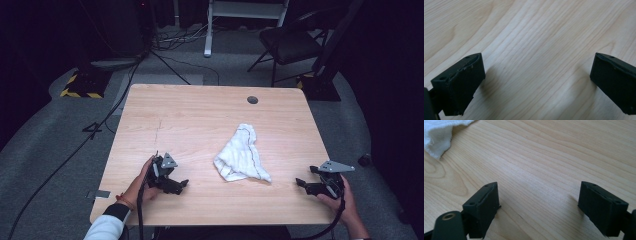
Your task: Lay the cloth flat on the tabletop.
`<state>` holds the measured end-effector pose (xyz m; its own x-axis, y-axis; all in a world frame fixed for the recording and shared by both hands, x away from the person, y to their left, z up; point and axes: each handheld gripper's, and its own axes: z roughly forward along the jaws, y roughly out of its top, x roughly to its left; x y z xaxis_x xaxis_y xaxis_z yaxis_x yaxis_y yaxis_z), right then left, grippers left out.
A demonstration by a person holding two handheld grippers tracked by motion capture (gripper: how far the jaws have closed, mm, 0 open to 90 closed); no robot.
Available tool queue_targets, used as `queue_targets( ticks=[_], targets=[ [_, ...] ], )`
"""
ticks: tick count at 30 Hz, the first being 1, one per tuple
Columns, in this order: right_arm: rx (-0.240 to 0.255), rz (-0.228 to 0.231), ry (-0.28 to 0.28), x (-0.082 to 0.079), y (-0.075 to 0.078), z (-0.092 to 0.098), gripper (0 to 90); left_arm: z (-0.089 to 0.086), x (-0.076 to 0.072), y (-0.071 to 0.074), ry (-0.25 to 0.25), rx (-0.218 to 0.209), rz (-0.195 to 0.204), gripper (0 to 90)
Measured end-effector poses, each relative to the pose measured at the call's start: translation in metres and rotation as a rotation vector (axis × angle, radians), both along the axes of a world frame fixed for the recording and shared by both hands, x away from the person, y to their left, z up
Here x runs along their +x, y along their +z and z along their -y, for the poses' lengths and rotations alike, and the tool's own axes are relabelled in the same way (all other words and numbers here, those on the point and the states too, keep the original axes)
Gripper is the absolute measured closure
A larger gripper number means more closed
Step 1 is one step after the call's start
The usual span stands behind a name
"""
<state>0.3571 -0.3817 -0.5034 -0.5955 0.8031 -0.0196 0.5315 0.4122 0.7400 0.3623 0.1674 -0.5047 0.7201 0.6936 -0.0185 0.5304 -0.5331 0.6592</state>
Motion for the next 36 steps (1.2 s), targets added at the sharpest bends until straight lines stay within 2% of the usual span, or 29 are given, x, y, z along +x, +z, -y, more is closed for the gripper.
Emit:
queue_targets(
  ticks=[1,7,9,12,14,17,21,24,27,29,30,31,33,36],
  targets=[
    [-0.002,0.001,0.006,0.0,0.0,0.0,17.2,0.006,0.0,0.0,-0.044,-0.001,0.001,0.3],
    [0.009,-0.009,0.05,0.001,0.001,-0.001,21.1,0.018,0.001,0.0,-0.045,-0.001,0.002,0.3],
    [0.003,-0.018,0.065,0.002,0.002,-0.002,22.3,0.019,0.003,0.0,-0.056,0.001,0.006,0.3],
    [-0.005,-0.024,0.097,0.006,0.004,-0.009,29.2,0.018,0.005,0.0,-0.086,0.001,0.006,0.3],
    [-0.01,-0.027,0.142,0.006,0.005,-0.019,31.3,0.018,0.006,0.0,-0.099,0.001,0.006,0.2],
    [-0.046,-0.025,0.203,0.009,0.011,-0.036,35.6,0.02,0.009,0.0,-0.105,0.0,0.004,0.2],
    [-0.04,-0.017,0.298,0.011,0.025,-0.059,37.7,0.023,0.011,0.0,-0.106,0.001,0.005,0.3],
    [-0.045,-0.024,0.368,0.011,0.028,-0.081,38.6,0.029,0.014,0.0,-0.107,0.001,0.004,0.3],
    [-0.096,-0.013,0.41,0.009,0.027,-0.102,42.8,0.038,0.018,0.0,-0.116,0.002,0.004,0.3],
    [-0.093,-0.022,0.427,0.011,0.024,-0.108,49.5,0.042,0.019,0.0,-0.12,0.001,0.004,0.3],
    [-0.093,-0.022,0.427,0.011,0.024,-0.108,49.5,0.046,0.021,0.0,-0.126,0.001,0.003,0.3],
    [-0.102,-0.024,0.424,0.014,0.021,-0.112,62.6,0.055,0.024,0.001,-0.143,0.001,0.003,0.3],
    [-0.113,-0.016,0.432,0.016,0.019,-0.115,73.6,0.064,0.028,0.001,-0.16,0.003,0.005,0.3],
    [-0.094,0.009,0.443,0.018,0.023,-0.117,85.2,0.074,0.03,0.001,-0.178,0.0,0.004,0.3]
  ],
)
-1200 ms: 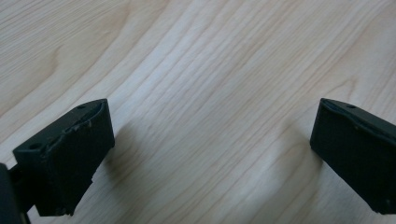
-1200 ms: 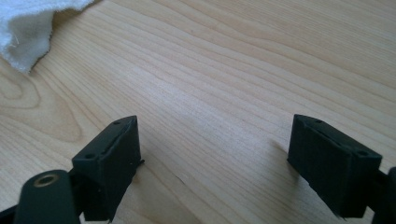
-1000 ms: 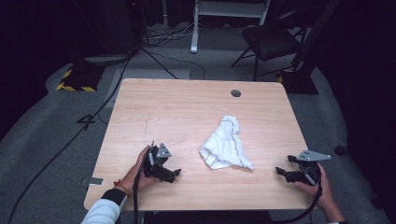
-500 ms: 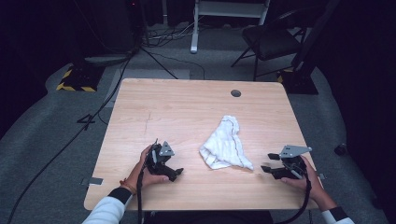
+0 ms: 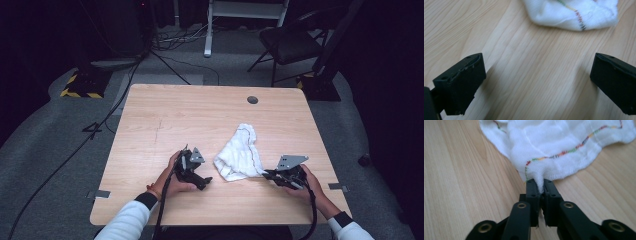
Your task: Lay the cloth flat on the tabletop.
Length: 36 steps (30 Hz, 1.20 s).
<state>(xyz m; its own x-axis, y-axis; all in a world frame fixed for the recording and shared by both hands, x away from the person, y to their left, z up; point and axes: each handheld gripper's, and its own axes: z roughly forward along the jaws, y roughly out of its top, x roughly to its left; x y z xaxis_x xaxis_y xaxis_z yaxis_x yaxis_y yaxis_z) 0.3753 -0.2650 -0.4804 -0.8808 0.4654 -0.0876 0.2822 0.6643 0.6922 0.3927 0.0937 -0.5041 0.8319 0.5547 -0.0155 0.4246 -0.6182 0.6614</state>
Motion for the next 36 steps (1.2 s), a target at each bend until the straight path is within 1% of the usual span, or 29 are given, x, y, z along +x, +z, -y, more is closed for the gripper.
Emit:
queue_targets(
  ticks=[1,3,5,6,7,11,13,14,15,16,20,22,24,25,27,28,29,30,31,32,34,36],
  targets=[
    [0.007,0.009,0.003,0.0,0.003,-0.001,85.9,0.007,0.001,0.0,-0.012,0.0,0.0,0.3],
    [0.015,0.038,-0.003,0.002,0.009,-0.002,86.7,0.012,0.002,0.0,-0.021,-0.002,0.001,0.3],
    [0.039,0.045,-0.007,0.004,0.014,-0.002,86.8,0.014,0.002,0.0,-0.023,-0.003,-0.001,0.3],
    [0.039,0.045,-0.007,0.004,0.014,-0.002,86.8,0.014,0.002,0.0,-0.023,-0.003,-0.001,0.3],
    [0.06,0.059,-0.014,0.007,0.019,-0.004,86.8,0.015,0.003,0.0,-0.026,-0.004,0.0,0.3],
    [0.088,0.092,-0.018,0.011,0.03,-0.011,86.8,0.015,0.003,0.0,-0.028,-0.004,-0.001,0.4],
    [0.089,0.113,-0.012,0.013,0.035,-0.018,86.9,0.015,0.003,0.0,-0.028,-0.003,-0.001,0.3],
    [0.089,0.113,-0.012,0.013,0.035,-0.018,86.9,0.015,0.003,0.0,-0.029,-0.003,0.0,0.3],
    [0.096,0.133,-0.006,0.016,0.04,-0.025,86.9,0.014,0.002,0.0,-0.031,-0.002,-0.001,0.4],
    [0.1,0.141,-0.001,0.018,0.042,-0.029,86.9,0.014,0.002,0.0,-0.033,-0.001,-0.001,0.4],
    [0.108,0.157,0.016,0.028,0.046,-0.047,86.9,0.014,0.003,0.002,-0.036,0.008,-0.009,1.6],
    [0.1,0.154,0.029,0.032,0.045,-0.057,86.8,0.014,0.003,0.004,-0.036,0.013,-0.01,4.8],
    [0.1,0.151,0.031,0.037,0.043,-0.065,86.5,0.013,0.003,0.005,-0.035,-0.004,-0.006,14.7],
    [0.097,0.149,0.031,0.039,0.042,-0.069,85.8,0.013,0.004,0.006,-0.034,0.0,-0.001,18.4],
    [0.088,0.148,0.025,0.042,0.039,-0.074,83.1,0.012,0.003,0.008,-0.03,0.0,0.005,15.1],
    [0.088,0.148,0.025,0.042,0.039,-0.074,83.1,0.012,0.003,0.008,-0.03,0.0,0.005,16.5],
    [0.08,0.145,0.025,0.043,0.038,-0.075,80.1,0.012,0.003,0.009,-0.035,-0.005,0.014,16.5],
    [0.064,0.135,0.002,0.046,0.034,-0.075,66.9,0.013,0.002,0.014,-0.038,-0.013,0.053,17.6],
    [0.064,0.135,0.002,0.046,0.034,-0.075,66.9,0.013,0.002,0.014,-0.038,-0.013,0.053,17.0],
    [0.053,0.105,-0.037,0.051,0.03,-0.073,62.3,0.018,0.002,0.021,-0.045,-0.047,0.072,17.1],
    [0.056,0.082,-0.06,0.055,0.027,-0.069,56.2,0.026,0.003,0.028,-0.065,-0.074,0.08,19.0],
    [0.056,0.062,-0.071,0.059,0.025,-0.065,53.7,0.037,0.003,0.032,-0.084,-0.085,0.098,20.1]
  ],
)
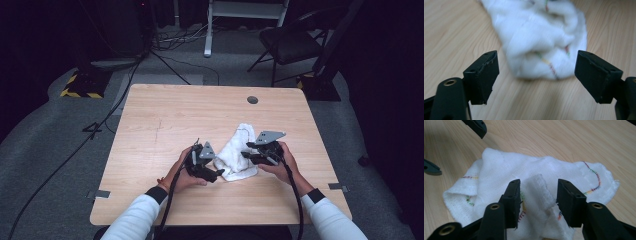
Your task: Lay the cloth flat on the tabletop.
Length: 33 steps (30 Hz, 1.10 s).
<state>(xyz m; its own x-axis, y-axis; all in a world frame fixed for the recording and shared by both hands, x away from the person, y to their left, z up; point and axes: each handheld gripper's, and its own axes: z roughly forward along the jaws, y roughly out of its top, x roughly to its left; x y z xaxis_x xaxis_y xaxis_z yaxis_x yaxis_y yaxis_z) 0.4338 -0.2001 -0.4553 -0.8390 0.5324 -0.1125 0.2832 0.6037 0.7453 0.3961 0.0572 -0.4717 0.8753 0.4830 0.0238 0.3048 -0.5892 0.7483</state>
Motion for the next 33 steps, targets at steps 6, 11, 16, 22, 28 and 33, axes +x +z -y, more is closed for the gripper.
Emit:
queue_targets(
  ticks=[6,11,16,22,28,33],
  targets=[
    [0.018,-0.014,-0.024,-0.002,0.008,0.021,35.8,0.028,0.003,0.003,-0.052,0.013,0.017,22.1],
    [0.066,-0.004,-0.067,-0.006,0.021,0.05,32.9,0.048,0.003,0.001,-0.088,0.017,0.006,22.5],
    [0.048,0.007,-0.141,-0.007,0.018,0.08,33.8,0.072,0.0,0.0,-0.121,0.038,0.027,25.4],
    [0.063,-0.037,-0.241,0.001,0.006,0.115,34.8,0.089,-0.001,-0.012,-0.182,0.119,0.016,39.0],
    [0.078,-0.061,-0.284,0.007,-0.001,0.131,35.2,0.091,0.001,-0.012,-0.205,0.162,0.067,62.3],
    [0.049,-0.062,-0.282,0.008,-0.005,0.129,35.4,0.082,0.004,-0.004,-0.199,0.127,0.09,79.8]
  ],
)
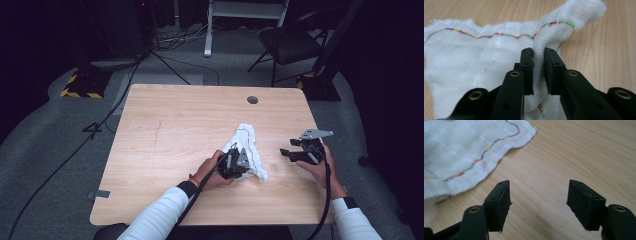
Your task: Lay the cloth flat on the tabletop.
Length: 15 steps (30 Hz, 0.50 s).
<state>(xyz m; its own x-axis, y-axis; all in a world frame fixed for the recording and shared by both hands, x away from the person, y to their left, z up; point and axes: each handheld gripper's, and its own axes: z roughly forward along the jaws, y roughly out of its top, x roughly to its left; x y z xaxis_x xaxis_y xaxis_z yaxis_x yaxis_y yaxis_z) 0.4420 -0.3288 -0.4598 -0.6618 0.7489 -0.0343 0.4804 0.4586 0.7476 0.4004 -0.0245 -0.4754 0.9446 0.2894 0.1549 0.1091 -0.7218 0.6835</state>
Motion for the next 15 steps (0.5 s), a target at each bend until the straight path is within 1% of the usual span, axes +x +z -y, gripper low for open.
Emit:
queue_targets(
  ticks=[1,3,5,7,8,11,14,15],
  targets=[
    [-0.003,-0.004,0.002,0.0,-0.001,-0.001,35.4,-0.003,0.001,0.004,0.005,-0.02,0.007,81.2],
    [-0.004,-0.01,0.008,0.001,-0.002,-0.002,35.5,-0.011,0.004,0.013,0.019,-0.061,-0.006,81.1],
    [-0.012,-0.015,0.011,0.0,-0.003,-0.004,35.7,-0.021,0.006,0.023,0.041,-0.088,0.023,81.7],
    [-0.03,0.002,0.019,-0.001,-0.005,-0.006,37.8,-0.034,0.009,0.033,0.067,-0.107,0.035,82.7],
    [-0.041,0.001,0.027,-0.001,-0.005,-0.007,37.7,-0.041,0.011,0.036,0.085,-0.116,0.043,82.9],
    [-0.045,-0.003,0.043,-0.003,-0.007,-0.011,38.4,-0.062,0.016,0.044,0.142,-0.131,0.064,83.4],
    [-0.045,0.0,0.071,-0.006,-0.005,-0.018,39.2,-0.083,0.022,0.044,0.195,-0.126,0.066,83.4],
    [-0.044,0.002,0.082,-0.007,-0.005,-0.021,39.4,-0.089,0.023,0.043,0.219,-0.118,0.065,83.4]
  ],
)
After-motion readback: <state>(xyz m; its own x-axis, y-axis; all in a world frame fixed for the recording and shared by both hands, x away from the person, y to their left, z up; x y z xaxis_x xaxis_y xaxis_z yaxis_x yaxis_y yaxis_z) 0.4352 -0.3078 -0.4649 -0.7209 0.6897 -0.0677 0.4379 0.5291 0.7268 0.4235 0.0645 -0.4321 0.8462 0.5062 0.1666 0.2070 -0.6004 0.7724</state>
